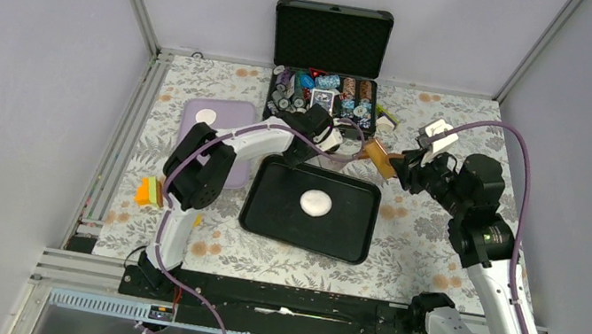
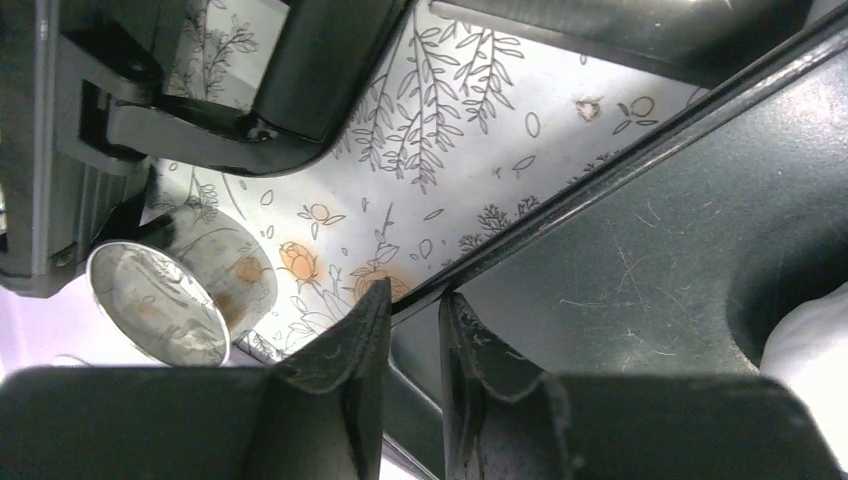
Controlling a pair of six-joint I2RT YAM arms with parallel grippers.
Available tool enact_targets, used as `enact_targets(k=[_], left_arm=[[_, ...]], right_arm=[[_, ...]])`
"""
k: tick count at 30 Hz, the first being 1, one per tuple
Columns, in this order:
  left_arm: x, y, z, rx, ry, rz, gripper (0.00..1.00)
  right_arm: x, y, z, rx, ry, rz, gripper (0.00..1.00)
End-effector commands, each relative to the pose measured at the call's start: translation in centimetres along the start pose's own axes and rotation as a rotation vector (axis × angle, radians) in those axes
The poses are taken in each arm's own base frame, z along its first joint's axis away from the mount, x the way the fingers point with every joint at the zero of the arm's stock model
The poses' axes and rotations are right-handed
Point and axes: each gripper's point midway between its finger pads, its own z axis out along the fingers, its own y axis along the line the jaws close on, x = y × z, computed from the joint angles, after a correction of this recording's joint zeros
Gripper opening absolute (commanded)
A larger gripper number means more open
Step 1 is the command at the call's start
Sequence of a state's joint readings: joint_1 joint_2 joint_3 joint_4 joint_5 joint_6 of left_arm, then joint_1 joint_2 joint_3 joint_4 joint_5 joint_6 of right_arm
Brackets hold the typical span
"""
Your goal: Roll out the dumpling wrappers from the dough
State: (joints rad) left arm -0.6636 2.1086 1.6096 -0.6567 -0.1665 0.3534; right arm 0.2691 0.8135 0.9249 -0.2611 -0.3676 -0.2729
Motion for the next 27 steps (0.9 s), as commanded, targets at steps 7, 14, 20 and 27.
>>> enact_targets(k=[7,14,20,27], left_arm=[[0.3,1.8,0.0,-0.061,0.014,-0.115,0.01],[1.9,1.4,-0.3,-0.044,0.048,-0.152,0.00],[3.3,1.0,-1.1,-0.021,0.080,-0.212,0.00],[5.5,-0.4,-2.1,0.056,0.110,-0.322,0.00]], right_arm=[[-4.2,-0.4,-0.8,0.010,-0.114,-0.068,0.00],[-4.4,-0.5,-0.8,0.006,-0.098,-0.074,0.00],[-4.2,0.0,-0.6,-0.035,-0.059,-0.083,0.00],[-2.3,1.0,0.3,-0.105,-0.008,-0.053,0.00]])
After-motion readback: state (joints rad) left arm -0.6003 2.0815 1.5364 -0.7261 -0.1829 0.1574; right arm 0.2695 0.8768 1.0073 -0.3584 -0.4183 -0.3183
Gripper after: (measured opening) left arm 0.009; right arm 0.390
